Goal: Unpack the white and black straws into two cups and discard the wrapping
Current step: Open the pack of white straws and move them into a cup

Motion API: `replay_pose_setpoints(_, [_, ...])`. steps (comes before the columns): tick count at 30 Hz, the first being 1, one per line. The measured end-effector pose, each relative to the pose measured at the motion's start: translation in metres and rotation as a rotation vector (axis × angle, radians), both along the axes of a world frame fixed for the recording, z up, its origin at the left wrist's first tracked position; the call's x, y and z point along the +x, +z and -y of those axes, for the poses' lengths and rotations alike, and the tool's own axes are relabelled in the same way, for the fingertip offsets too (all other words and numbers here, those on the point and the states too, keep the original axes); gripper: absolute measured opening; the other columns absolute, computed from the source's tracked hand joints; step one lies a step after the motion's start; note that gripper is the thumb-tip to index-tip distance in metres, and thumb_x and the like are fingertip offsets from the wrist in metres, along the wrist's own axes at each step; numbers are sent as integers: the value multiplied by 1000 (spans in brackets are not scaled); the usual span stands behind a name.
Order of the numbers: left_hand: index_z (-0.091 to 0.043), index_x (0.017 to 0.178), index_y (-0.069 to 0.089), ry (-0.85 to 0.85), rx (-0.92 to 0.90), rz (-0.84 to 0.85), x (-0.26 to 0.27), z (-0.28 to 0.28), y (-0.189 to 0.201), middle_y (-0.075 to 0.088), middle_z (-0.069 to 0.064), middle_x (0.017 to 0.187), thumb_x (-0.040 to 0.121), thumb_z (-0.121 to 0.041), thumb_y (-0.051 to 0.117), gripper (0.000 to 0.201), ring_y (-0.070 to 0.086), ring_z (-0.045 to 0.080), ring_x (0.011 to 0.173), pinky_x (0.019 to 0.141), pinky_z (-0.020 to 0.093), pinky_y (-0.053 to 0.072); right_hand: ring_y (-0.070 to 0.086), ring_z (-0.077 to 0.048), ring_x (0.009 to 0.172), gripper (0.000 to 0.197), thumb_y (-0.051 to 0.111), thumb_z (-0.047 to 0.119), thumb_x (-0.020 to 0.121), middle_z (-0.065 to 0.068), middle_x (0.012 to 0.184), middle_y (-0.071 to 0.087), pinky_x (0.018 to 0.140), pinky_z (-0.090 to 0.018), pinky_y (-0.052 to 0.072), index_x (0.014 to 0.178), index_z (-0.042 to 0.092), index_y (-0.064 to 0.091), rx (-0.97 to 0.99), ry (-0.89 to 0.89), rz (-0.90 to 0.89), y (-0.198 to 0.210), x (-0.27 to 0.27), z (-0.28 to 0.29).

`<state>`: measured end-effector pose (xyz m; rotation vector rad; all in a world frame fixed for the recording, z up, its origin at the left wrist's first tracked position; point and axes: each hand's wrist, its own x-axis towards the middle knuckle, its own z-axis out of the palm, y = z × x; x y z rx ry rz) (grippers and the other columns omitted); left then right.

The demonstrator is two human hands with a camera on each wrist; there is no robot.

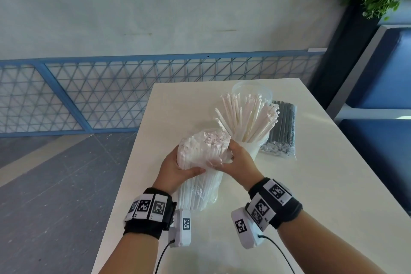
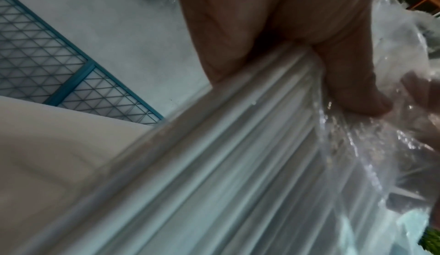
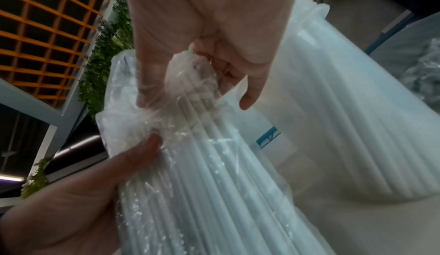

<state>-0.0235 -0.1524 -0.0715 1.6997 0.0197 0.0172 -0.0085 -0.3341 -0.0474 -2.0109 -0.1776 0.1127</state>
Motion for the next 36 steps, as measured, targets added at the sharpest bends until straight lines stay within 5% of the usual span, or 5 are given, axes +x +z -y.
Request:
replay_pose_setpoints(8, [-34, 105, 58, -35, 54, 21, 3, 5, 4, 69, -8, 104, 43, -30, 89, 70, 65, 5, 99, 81, 19, 52, 66, -33, 90, 64, 75, 52, 61, -19, 95, 69, 80, -48, 55, 103, 8, 59, 126, -121, -39, -7, 2, -11])
replay_pose_setpoints(12, [-36, 104, 55, -39, 91, 23, 4, 8, 9, 66, -12, 100, 53, -11, 89, 65, 62, -4, 93, 72, 8, 49, 62, -10, 54, 16, 75, 22, 75, 6, 55, 65, 55, -28, 51, 78, 9, 65, 262, -187, 2, 3, 1, -8])
replay_pose_setpoints(18, [-36, 106, 54, -35, 93, 25, 4, 6, 10, 65, -17, 101, 58, -3, 85, 66, 61, -12, 91, 77, 11, 49, 68, -6, 87, 21, 69, 24, 78, -1, 94, 73, 73, -18, 52, 94, 11, 71, 479, -167, 87, 32, 0, 0])
replay_pose_setpoints(24, [-37, 99, 54, -36, 113, 7, 5, 7, 10, 64, -16, 97, 59, -2, 84, 60, 59, -6, 91, 73, 8, 47, 59, -45, 84, 36, 76, 38, 70, -31, 89, 66, 73, -53, 49, 80, 4, 72, 545, -234, 161, 56, 7, 12])
replay_pose_setpoints(36, [-36, 95, 55, -33, 113, 14, 8, 14, 17, 63, -14, 97, 62, -5, 84, 53, 57, -2, 94, 73, 13, 44, 69, -9, 83, 50, 77, 27, 69, -5, 91, 69, 72, -21, 56, 107, 0, 60, 557, -214, 115, 56, 19, 19])
